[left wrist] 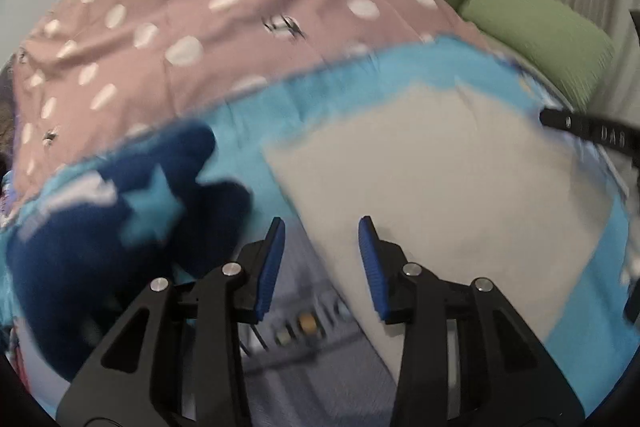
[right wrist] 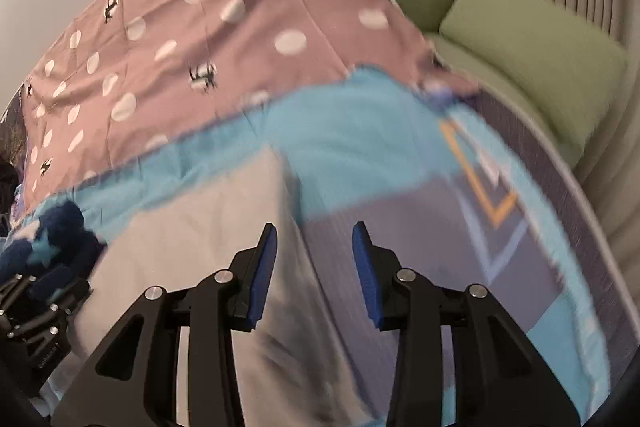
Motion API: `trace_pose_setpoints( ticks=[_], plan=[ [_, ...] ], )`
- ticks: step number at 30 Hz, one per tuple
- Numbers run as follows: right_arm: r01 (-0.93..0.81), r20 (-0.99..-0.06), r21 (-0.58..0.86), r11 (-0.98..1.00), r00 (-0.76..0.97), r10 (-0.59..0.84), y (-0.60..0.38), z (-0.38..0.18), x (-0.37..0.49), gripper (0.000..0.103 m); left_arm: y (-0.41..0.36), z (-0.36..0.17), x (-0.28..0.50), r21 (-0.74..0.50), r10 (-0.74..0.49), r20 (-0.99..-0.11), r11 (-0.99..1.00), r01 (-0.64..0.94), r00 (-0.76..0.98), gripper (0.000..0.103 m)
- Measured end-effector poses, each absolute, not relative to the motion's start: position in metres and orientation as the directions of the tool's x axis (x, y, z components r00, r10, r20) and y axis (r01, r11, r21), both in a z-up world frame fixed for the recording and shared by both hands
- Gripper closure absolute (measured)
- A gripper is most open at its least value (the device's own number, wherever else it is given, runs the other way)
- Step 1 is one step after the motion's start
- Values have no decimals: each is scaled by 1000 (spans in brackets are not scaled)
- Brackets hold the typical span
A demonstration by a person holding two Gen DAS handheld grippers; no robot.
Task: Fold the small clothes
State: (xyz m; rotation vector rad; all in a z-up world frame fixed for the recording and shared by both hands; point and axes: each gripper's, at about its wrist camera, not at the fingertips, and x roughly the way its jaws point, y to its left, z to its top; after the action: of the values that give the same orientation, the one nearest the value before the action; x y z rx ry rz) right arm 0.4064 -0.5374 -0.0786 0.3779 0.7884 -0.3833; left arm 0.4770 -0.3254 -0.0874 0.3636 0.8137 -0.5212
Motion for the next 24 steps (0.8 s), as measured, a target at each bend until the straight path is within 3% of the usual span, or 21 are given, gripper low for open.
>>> trace_pose_setpoints(
  ticks=[4, 9, 14, 16, 21, 24],
  plan=[
    [463, -748, 195, 864, 640, -174, -540, -93, 372, 64, -315, -79, 464, 87, -322, -741, 823, 561, 589, 61],
    [426, -671, 159, 891, 709, -219, -510, -60, 316, 62, -297, -47, 413, 45, -417, -689, 792, 609, 593, 39],
    [430, -452, 25, 903, 810, -373, -428, -19, 205, 16, -267, -14, 325, 22, -487, -589, 788, 615, 645, 10],
    [504, -415, 7, 863, 787, -457, -405, -11, 164, 1, -251, -1, 281, 50, -482, -543, 799, 599, 688, 4],
    [444, -491, 110, 889, 802, -340, -378, -6, 94, 1, -214, 26, 196, 48, -507, -473, 802, 595, 721, 2],
    [465, -481, 127, 876, 801, -356, -359, 2, 53, 1, -192, 46, 152, 40, -515, -422, 812, 582, 747, 2]
  ],
)
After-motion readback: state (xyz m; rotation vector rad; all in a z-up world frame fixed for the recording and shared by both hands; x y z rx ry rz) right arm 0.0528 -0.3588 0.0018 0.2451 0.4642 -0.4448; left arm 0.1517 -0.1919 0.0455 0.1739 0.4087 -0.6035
